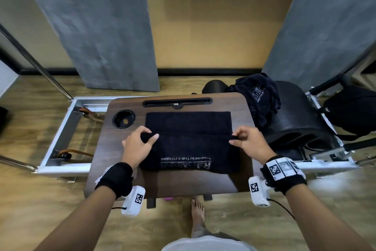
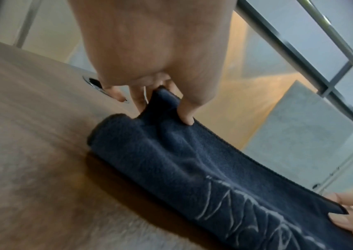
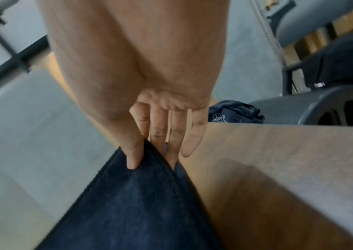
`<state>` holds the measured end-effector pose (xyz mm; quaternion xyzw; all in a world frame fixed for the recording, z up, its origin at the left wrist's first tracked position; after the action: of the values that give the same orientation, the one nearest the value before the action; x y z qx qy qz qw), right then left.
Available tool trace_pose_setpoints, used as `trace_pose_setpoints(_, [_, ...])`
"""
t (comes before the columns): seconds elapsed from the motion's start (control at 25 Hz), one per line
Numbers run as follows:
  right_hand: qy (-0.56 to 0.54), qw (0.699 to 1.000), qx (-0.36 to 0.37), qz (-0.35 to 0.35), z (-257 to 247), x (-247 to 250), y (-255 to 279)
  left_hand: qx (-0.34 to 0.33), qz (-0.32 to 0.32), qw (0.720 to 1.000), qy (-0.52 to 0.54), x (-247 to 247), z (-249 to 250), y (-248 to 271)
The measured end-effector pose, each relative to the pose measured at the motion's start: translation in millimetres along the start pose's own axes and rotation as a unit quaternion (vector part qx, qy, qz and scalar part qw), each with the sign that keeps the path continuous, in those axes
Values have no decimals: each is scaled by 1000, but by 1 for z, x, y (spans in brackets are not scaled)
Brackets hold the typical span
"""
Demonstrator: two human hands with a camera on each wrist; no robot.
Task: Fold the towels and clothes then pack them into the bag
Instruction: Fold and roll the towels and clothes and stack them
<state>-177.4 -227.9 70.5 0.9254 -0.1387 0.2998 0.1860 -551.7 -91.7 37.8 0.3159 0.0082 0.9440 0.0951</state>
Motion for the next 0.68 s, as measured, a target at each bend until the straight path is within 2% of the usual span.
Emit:
trace_pose_setpoints(0.12, [-130, 991, -9, 29, -19, 14, -9, -8, 46, 987, 157, 10, 14, -12])
trace_pose_setpoints(0.28, [-162, 985, -6, 66, -42, 25, -49, 8, 78, 980, 185, 12, 37, -49])
trace_pose_setpoints(0.36, [-128, 988, -35, 78, -43, 23, -71, 39, 60, 987, 147, 5, 42, -66])
trace_pose_setpoints(0.44, [-27, 994, -57, 88, -35, 17, -83, 75, 21, 997, 24, -4, 43, -69])
trace_pose_setpoints(0.48, [21, 993, -46, 103, -32, 13, -85, 68, 20, 996, -51, -8, 44, -65])
trace_pose_setpoints(0.52, [52, 991, -13, 121, -30, 8, -84, 33, 31, 993, -107, -13, 47, -57])
trace_pose_setpoints(0.6, [73, 987, 73, 123, -30, -5, -75, -88, 44, 985, -140, -28, 54, -35])
trace_pose_setpoints(0.68, [93, 986, 113, 76, -30, -18, -67, -162, -8, 979, -121, -45, 60, -12])
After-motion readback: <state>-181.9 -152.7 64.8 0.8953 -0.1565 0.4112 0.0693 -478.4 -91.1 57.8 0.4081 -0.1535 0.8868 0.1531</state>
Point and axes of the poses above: each hand's wrist, its own y-axis away from the middle knuckle, its own x-axis out of the back of the hand, z = x × y, the point moved 2 cm from there along -y, towards the middle knuckle, and after that the axes turned 6 degrees about y, right-handed, at the moved point
